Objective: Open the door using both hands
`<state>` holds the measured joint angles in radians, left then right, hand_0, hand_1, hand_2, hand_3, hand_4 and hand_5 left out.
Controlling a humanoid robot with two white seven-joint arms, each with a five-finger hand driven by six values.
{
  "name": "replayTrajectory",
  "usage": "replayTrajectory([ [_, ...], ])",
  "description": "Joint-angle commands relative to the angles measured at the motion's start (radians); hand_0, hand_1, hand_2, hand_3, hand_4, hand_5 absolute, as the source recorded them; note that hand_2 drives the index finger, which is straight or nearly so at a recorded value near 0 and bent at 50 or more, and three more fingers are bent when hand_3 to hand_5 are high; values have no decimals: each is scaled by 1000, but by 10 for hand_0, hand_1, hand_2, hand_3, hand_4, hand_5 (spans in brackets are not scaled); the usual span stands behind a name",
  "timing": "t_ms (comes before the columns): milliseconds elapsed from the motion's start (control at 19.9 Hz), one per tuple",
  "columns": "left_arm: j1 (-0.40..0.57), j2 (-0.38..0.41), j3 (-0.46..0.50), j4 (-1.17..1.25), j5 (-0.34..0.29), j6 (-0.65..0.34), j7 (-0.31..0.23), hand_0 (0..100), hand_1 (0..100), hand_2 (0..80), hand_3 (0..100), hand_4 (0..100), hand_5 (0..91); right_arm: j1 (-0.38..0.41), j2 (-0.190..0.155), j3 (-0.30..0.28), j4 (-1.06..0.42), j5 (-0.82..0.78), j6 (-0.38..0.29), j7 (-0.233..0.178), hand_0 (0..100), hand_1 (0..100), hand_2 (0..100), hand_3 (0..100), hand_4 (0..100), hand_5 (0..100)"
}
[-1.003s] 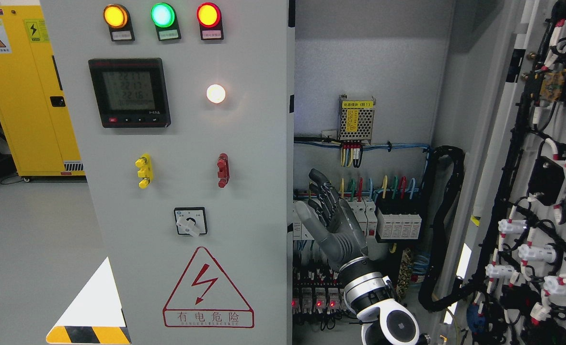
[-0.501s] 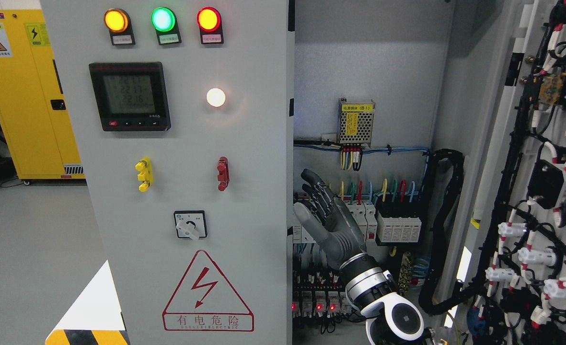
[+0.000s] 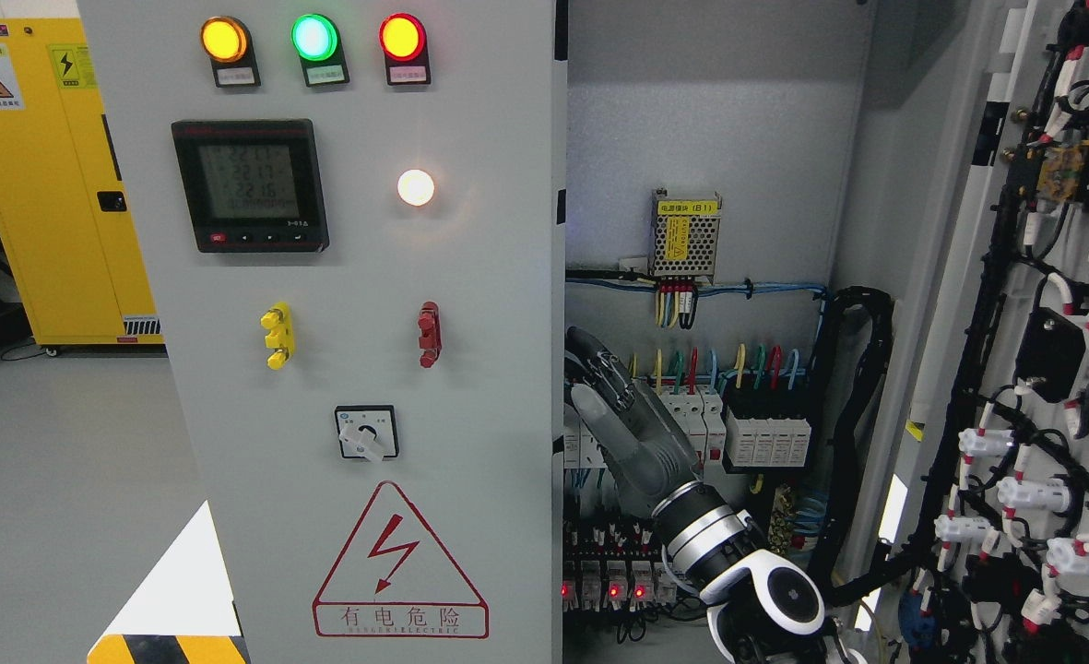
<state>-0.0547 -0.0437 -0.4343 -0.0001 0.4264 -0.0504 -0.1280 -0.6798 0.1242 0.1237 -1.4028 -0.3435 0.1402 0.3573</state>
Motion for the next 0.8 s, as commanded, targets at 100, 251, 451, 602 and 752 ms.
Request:
replayTrajectory([
  [100,3,-1,0,-8,0,3,1,120,556,0,0,0,0,-38,-5,-33,71,-38,3,31,0,500,40,0,0,0],
  [251,1,2,0,-8,0,3,1,120,556,0,0,0,0,-46,-5,-33,87,-37,1,90,0,500,40,0,0,0],
  [451,1,-4,0,-9,0,3,1,120,556,0,0,0,0,-82,-3,-38,120,-37,-1,121,0,500,40,0,0,0],
  [602,1,-8,0,-12,0,3,1,120,556,0,0,0,0,-106,-3,-58,136,-37,1,161,0,500,40,0,0,0],
  [752,0,-10,0,-17,0,3,-1,120,556,0,0,0,0,-106,-3,-59,137,-37,1,186,0,500,40,0,0,0],
])
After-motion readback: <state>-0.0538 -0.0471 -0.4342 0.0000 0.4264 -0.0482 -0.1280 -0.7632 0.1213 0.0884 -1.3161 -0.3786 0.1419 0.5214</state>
